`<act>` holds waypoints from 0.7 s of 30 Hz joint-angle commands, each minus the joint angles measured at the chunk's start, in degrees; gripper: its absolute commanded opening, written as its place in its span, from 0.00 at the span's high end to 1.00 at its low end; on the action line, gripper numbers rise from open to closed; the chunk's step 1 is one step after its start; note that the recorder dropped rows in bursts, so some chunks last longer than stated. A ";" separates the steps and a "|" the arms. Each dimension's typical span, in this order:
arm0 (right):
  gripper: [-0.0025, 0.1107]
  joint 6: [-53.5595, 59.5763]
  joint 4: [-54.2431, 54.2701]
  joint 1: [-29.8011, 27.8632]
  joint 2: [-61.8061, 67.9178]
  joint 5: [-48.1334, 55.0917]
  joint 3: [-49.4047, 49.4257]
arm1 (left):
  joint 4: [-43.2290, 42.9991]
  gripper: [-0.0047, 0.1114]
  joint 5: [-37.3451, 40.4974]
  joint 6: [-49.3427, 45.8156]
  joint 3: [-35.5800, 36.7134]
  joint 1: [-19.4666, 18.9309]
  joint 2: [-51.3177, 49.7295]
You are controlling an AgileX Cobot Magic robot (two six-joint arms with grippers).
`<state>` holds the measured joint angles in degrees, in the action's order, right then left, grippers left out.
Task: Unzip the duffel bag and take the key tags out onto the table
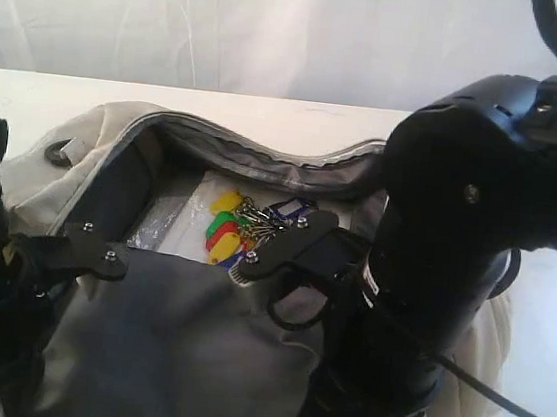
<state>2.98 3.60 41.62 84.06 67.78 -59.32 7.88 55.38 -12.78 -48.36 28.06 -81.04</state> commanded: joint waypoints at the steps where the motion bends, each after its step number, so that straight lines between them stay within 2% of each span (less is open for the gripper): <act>1: 0.68 -1.81 -1.56 -0.31 -0.51 2.18 0.05 | 0.43 0.78 -0.84 0.56 2.31 -0.07 0.52; 5: 0.68 -1.91 -2.01 -0.31 -0.63 2.18 1.56 | 0.57 0.78 0.50 0.56 0.79 -0.07 2.05; 12: 0.68 -1.81 -1.67 -0.31 -4.34 2.18 2.25 | 0.57 0.78 3.01 0.56 -7.51 -0.07 9.11; 18: 0.68 -1.81 -1.84 -0.31 -12.41 2.18 -4.25 | 0.67 0.78 2.66 0.56 -12.42 -0.07 14.68; 21: 0.68 -1.81 -3.60 -0.31 -16.45 2.18 -8.23 | 0.67 0.78 -1.75 0.56 -12.79 -0.07 17.30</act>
<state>1.42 2.00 41.62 71.37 69.65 -64.22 7.88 55.97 -12.62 -60.49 28.06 -66.20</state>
